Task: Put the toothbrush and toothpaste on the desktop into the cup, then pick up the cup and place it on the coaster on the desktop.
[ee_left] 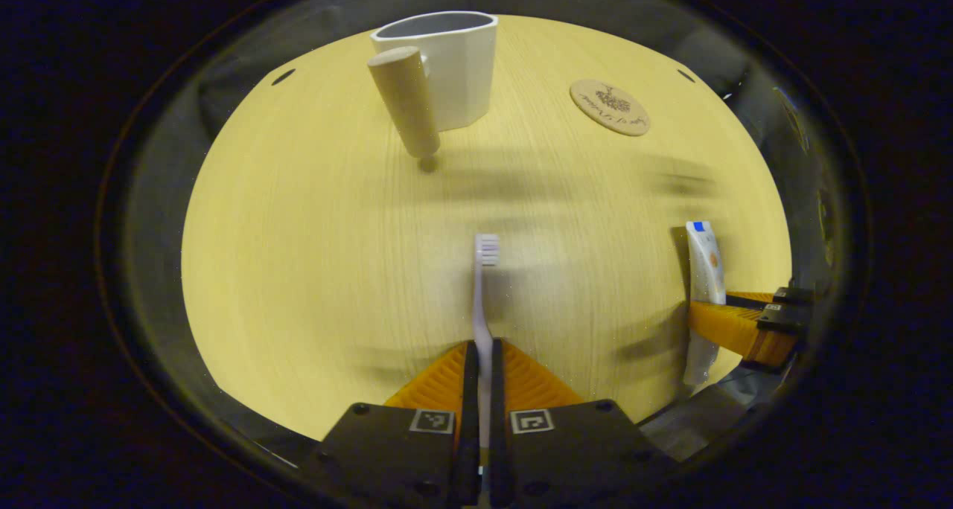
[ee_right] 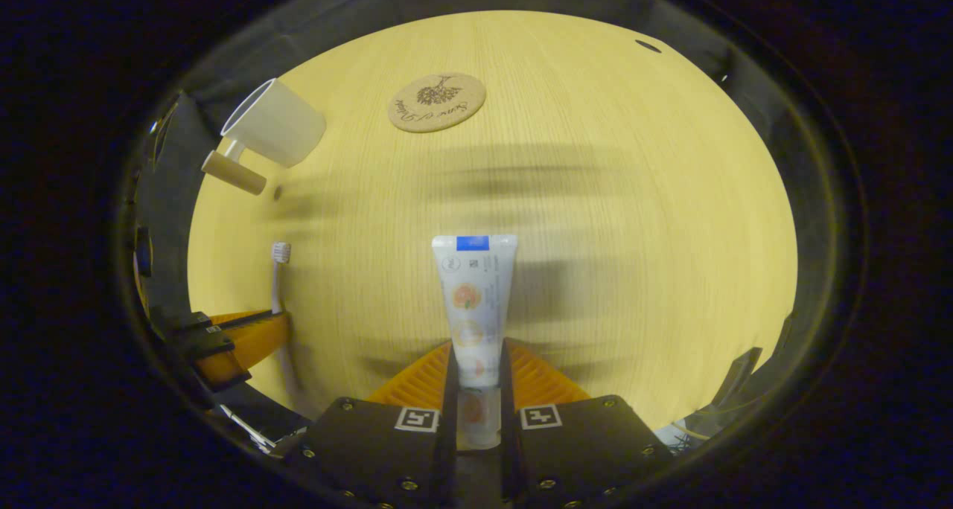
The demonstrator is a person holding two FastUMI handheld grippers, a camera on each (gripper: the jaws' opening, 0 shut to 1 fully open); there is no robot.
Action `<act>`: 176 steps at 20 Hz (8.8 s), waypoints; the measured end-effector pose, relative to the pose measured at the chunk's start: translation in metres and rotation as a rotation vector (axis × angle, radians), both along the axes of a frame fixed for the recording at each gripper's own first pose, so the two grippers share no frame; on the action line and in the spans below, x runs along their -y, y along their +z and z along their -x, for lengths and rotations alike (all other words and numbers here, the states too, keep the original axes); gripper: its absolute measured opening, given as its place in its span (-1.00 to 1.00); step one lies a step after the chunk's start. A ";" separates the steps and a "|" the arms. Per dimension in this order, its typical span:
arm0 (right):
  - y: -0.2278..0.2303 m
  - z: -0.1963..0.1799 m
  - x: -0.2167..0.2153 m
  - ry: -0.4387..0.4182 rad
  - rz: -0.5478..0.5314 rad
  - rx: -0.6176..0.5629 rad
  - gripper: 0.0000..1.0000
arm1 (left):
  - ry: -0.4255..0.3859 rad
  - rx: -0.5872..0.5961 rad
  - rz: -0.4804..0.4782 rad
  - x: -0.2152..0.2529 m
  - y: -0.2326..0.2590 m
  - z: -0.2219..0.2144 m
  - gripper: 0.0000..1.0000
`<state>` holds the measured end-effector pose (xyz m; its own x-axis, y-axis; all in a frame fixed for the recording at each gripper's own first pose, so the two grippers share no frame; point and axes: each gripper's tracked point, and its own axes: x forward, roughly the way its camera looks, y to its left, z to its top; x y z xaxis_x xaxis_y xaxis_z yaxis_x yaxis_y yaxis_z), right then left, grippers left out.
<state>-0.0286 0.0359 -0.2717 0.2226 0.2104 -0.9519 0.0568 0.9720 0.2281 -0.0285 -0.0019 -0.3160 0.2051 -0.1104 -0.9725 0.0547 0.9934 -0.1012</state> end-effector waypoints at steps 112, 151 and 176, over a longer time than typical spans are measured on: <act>0.277 -0.203 -0.088 0.193 -0.112 1.079 0.62 | 0.246 0.881 0.263 -0.114 0.125 -0.099 0.82; 0.189 -0.159 0.054 -0.094 -0.039 0.785 0.62 | -0.055 0.234 0.010 -0.082 -0.042 -0.136 -0.25; 0.179 -0.113 0.145 -0.236 0.014 0.770 0.62 | -0.316 0.255 0.089 0.101 -0.019 -0.149 -0.28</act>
